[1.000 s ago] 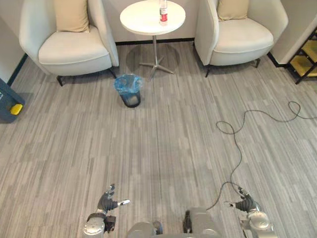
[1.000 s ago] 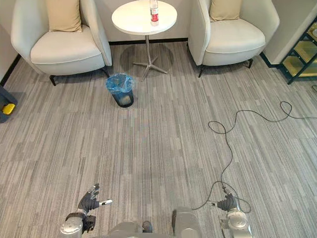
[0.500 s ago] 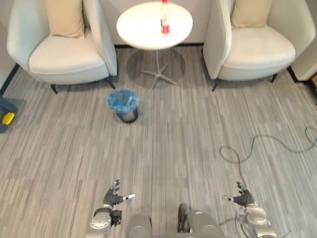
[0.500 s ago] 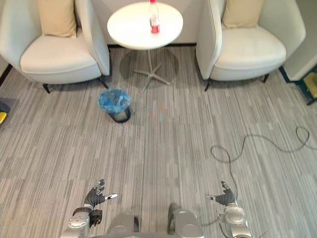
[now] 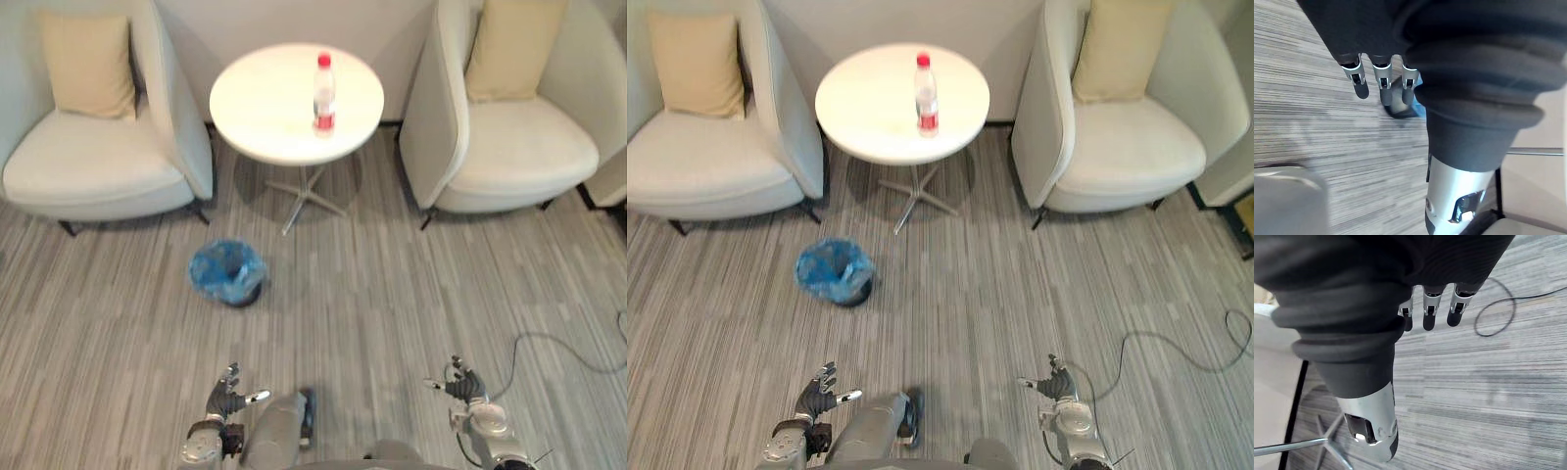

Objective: Gather rubbish on tea table into small bin, then transfer packed bag to large trash can.

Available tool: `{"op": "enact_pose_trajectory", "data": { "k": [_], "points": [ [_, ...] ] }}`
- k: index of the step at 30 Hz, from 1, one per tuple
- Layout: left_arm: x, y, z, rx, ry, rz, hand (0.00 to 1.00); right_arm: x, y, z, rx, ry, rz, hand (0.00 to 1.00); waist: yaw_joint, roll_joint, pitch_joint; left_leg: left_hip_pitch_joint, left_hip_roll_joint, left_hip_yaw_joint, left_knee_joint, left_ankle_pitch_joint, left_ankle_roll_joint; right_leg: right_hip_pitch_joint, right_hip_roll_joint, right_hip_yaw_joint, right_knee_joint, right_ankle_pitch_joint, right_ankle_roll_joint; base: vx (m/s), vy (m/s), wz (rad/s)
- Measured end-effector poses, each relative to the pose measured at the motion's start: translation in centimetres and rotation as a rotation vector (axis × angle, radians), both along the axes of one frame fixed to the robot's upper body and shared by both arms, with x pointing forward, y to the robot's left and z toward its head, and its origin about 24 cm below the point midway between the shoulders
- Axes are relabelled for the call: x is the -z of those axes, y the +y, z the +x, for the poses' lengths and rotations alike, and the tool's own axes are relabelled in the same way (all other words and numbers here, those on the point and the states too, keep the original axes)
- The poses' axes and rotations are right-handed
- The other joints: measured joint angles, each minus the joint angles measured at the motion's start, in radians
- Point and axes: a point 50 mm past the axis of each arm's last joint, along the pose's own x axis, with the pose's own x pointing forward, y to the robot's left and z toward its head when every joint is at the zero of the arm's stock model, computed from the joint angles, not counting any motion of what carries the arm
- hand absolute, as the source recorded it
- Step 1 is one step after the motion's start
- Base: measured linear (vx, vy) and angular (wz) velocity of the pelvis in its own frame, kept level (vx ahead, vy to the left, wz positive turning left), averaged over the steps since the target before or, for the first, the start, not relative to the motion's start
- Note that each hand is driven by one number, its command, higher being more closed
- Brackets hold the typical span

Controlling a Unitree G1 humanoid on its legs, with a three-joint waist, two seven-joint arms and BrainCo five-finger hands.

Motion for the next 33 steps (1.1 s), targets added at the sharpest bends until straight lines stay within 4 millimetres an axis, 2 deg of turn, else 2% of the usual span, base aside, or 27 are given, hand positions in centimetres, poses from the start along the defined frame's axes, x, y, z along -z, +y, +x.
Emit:
{"op": "enact_pose_trajectory", "data": {
  "k": [1,2,3,4,5,6,7,8,9,10,11,12,14,15,16,17,19,20,21,22,23,24,26,29,30,31,33],
  "points": [
    [-0.3,-0.1,0.8,0.005,-0.021,-0.004,0.00,0.0,-0.3,-0.3,0.006,0.007,-0.005,0.00,-0.014,-0.002,-0.002,0.021,0.005,-0.041,-0.009,-0.001,-0.003,-0.035,0.017,0.040,-0.210,0.063,0.007,0.36,-0.071,0.86],
    [-0.5,-0.2,1.1,0.010,-0.030,-0.004,0.00,0.2,-0.4,-0.7,0.012,0.019,-0.007,0.00,-0.025,-0.006,-0.002,0.029,0.005,-0.062,-0.009,-0.005,-0.010,-0.046,0.024,0.081,-0.323,0.114,0.009,0.60,-0.168,1.29],
    [-0.5,-0.5,1.3,0.012,-0.038,-0.009,0.00,0.4,-0.9,-1.7,0.028,0.046,-0.013,0.00,-0.037,-0.006,-0.002,0.056,0.011,-0.102,-0.009,-0.026,-0.048,-0.047,0.027,0.137,-0.452,0.279,0.022,0.63,-0.236,1.24],
    [-0.3,-0.9,1.1,0.005,-0.030,-0.022,0.00,0.6,-1.4,-2.5,0.043,0.073,-0.022,0.00,-0.035,0.012,-0.004,0.077,0.046,-0.133,0.000,-0.050,-0.088,-0.018,0.049,0.144,-0.466,0.388,0.001,0.76,-0.286,0.91],
    [-0.1,-1.0,0.9,0.002,-0.024,-0.028,0.00,0.7,-1.5,-2.7,0.050,0.082,-0.022,0.00,-0.023,0.028,-0.011,0.078,0.067,-0.136,0.019,-0.048,-0.097,-0.014,0.063,0.134,-0.457,0.382,-0.015,0.63,-0.262,0.55],
    [0.1,-1.0,0.7,-0.001,-0.012,-0.027,0.00,0.4,-1.3,-2.0,0.048,0.058,-0.017,0.00,-0.023,0.028,-0.009,0.045,0.073,-0.137,0.099,-0.010,-0.152,-0.017,0.062,0.102,-0.406,0.350,-0.040,0.57,-0.239,0.56],
    [0.2,-1.4,0.5,-0.004,-0.008,-0.042,0.00,0.2,-1.1,-1.9,0.039,0.040,-0.018,0.00,-0.029,0.029,-0.006,-0.007,0.067,-0.113,0.247,0.064,-0.168,0.020,0.056,0.069,-0.381,0.319,-0.055,0.55,-0.245,0.75],
    [0.2,-1.6,0.5,-0.011,-0.009,-0.053,0.00,0.1,-1.0,-2.0,0.031,0.031,-0.021,0.00,-0.026,0.025,-0.003,-0.042,0.071,-0.085,0.350,0.124,-0.165,0.060,0.053,0.058,-0.387,0.298,-0.058,0.52,-0.222,0.70],
    [0.4,-1.9,-0.1,-0.021,-0.003,-0.067,0.00,-0.3,-0.6,-1.5,0.013,-0.003,-0.020,0.00,-0.010,0.015,0.008,-0.117,0.118,-0.011,0.550,0.153,-0.154,0.149,0.047,0.048,-0.409,0.265,-0.080,0.51,-0.175,0.36],
    [0.4,-2.0,-0.2,-0.020,-0.004,-0.069,0.00,-0.6,-0.1,-1.1,0.024,-0.035,-0.010,0.00,0.004,0.018,0.010,-0.176,0.167,0.064,0.663,0.089,-0.134,0.226,0.057,0.043,-0.442,0.251,-0.093,0.48,-0.140,0.21],
    [0.4,-2.0,-0.3,-0.020,-0.003,-0.069,0.00,-0.8,0.1,-0.8,0.025,-0.058,-0.007,0.00,0.007,0.013,0.010,-0.207,0.176,0.090,0.676,0.065,-0.132,0.258,0.056,0.039,-0.463,0.249,-0.095,0.51,-0.122,0.15],
    [0.4,-2.1,-0.3,-0.022,-0.004,-0.074,0.00,-1.3,0.4,-0.2,0.023,-0.100,-0.003,0.00,0.016,0.008,0.010,-0.264,0.177,0.136,0.619,0.035,-0.129,0.311,0.047,0.025,-0.509,0.249,-0.095,0.44,-0.081,0.20],
    [0.3,-2.4,-0.1,-0.024,-0.013,-0.088,0.00,-1.8,0.2,0.3,0.032,-0.133,-0.007,0.00,0.030,0.012,0.009,-0.332,0.156,0.194,0.373,0.036,-0.138,0.364,0.034,0.014,-0.561,0.234,-0.073,0.37,-0.014,0.18],
    [0.4,-2.7,-0.1,-0.022,-0.012,-0.094,0.00,-1.8,0.1,0.3,0.037,-0.134,-0.009,0.00,0.031,0.021,0.008,-0.341,0.138,0.199,0.226,0.074,-0.165,0.381,0.037,0.013,-0.568,0.215,-0.056,0.33,0.075,0.09],
    [0.8,-2.9,-1.0,-0.031,0.012,-0.103,0.00,-1.9,-0.4,0.2,0.041,-0.129,-0.022,0.00,0.031,0.054,0.002,-0.339,0.132,0.181,0.058,0.209,-0.160,0.405,0.063,0.014,-0.570,0.178,-0.036,0.38,0.116,-0.06],
    [1.0,-2.5,-1.5,-0.038,0.032,-0.095,0.00,-1.6,-0.2,0.0,0.047,-0.114,-0.017,0.00,0.032,0.055,0.003,-0.334,0.125,0.162,0.069,0.278,-0.079,0.418,0.065,0.025,-0.553,0.130,-0.020,0.26,0.089,0.00],
    [1.2,-2.0,-1.9,-0.039,0.049,-0.082,0.00,-1.5,0.2,0.0,0.044,-0.114,-0.008,0.00,0.030,0.001,0.000,-0.314,0.071,0.162,0.055,0.255,-0.070,0.418,0.012,0.030,-0.516,0.096,-0.003,0.28,0.059,0.15],
    [1.3,-2.0,-2.0,-0.039,0.053,-0.081,0.00,-1.5,0.1,0.0,0.042,-0.114,-0.014,0.00,0.033,-0.024,-0.005,-0.309,0.047,0.179,0.060,0.216,-0.069,0.402,-0.020,0.041,-0.467,0.066,0.008,0.37,0.079,0.09],
    [1.4,-2.1,-2.1,-0.040,0.062,-0.082,0.00,-1.7,0.1,0.3,0.037,-0.121,-0.019,0.00,0.034,-0.026,-0.004,-0.304,0.039,0.181,0.063,0.197,-0.063,0.387,-0.030,0.054,-0.423,0.063,0.014,0.35,0.124,-0.16],
    [1.6,-2.0,-2.4,-0.041,0.076,-0.082,0.00,-2.0,0.3,1.1,0.025,-0.143,-0.023,0.00,0.031,-0.025,-0.004,-0.276,0.034,0.198,0.057,0.176,-0.055,0.342,-0.043,0.089,-0.296,0.066,0.029,0.28,0.117,-0.33],
    [1.7,-1.7,-2.9,-0.044,0.091,-0.072,0.00,-2.4,0.9,2.0,-0.002,-0.169,-0.024,0.00,0.029,-0.021,-0.003,-0.234,0.035,0.205,0.048,0.153,-0.053,0.276,-0.050,0.116,-0.134,0.101,0.093,0.28,0.115,-0.30],
    [1.6,-1.4,-2.9,-0.042,0.090,-0.062,0.00,-2.7,1.2,2.2,-0.019,-0.185,-0.029,0.00,0.029,-0.020,-0.002,-0.215,0.036,0.204,0.047,0.145,-0.048,0.252,-0.049,0.128,-0.066,0.100,0.105,0.27,0.072,-0.09],
    [1.4,-0.4,-2.6,-0.040,0.082,-0.030,0.00,-4.3,1.8,3.4,-0.070,-0.270,-0.052,0.00,0.023,-0.022,-0.004,-0.158,0.036,0.195,0.037,0.131,-0.044,0.185,-0.046,0.136,-0.010,0.052,0.055,0.27,0.015,0.16],
    [0.9,0.2,-1.7,-0.042,0.053,-0.005,0.00,-5.9,2.1,4.6,-0.095,-0.358,-0.071,0.00,-0.003,-0.024,-0.005,-0.144,0.029,0.155,0.036,0.133,-0.048,0.154,-0.023,0.159,-0.184,0.044,0.031,0.22,-0.065,0.53],
    [0.8,0.4,-1.7,-0.043,0.044,0.007,0.00,-6.8,2.2,5.0,-0.112,-0.397,-0.089,0.00,-0.002,-0.034,-0.012,-0.143,0.016,0.146,0.036,0.133,-0.049,0.141,-0.023,0.184,-0.308,0.101,0.007,0.28,-0.145,0.66],
    [1.0,0.2,-1.9,-0.049,0.054,-0.001,0.00,-7.1,2.1,4.9,-0.124,-0.413,-0.105,0.00,-0.004,-0.030,-0.018,-0.138,0.006,0.122,0.038,0.127,-0.061,0.145,-0.028,0.183,-0.350,0.190,0.007,0.28,-0.140,0.58],
    [1.3,-0.7,-2.3,-0.051,0.063,-0.027,0.00,-7.7,2.1,4.9,-0.146,-0.438,-0.118,0.00,0.005,-0.002,-0.042,-0.138,0.022,0.095,0.008,0.137,-0.081,0.167,-0.011,0.168,-0.408,0.205,-0.006,0.24,-0.144,0.23]
  ]
}}
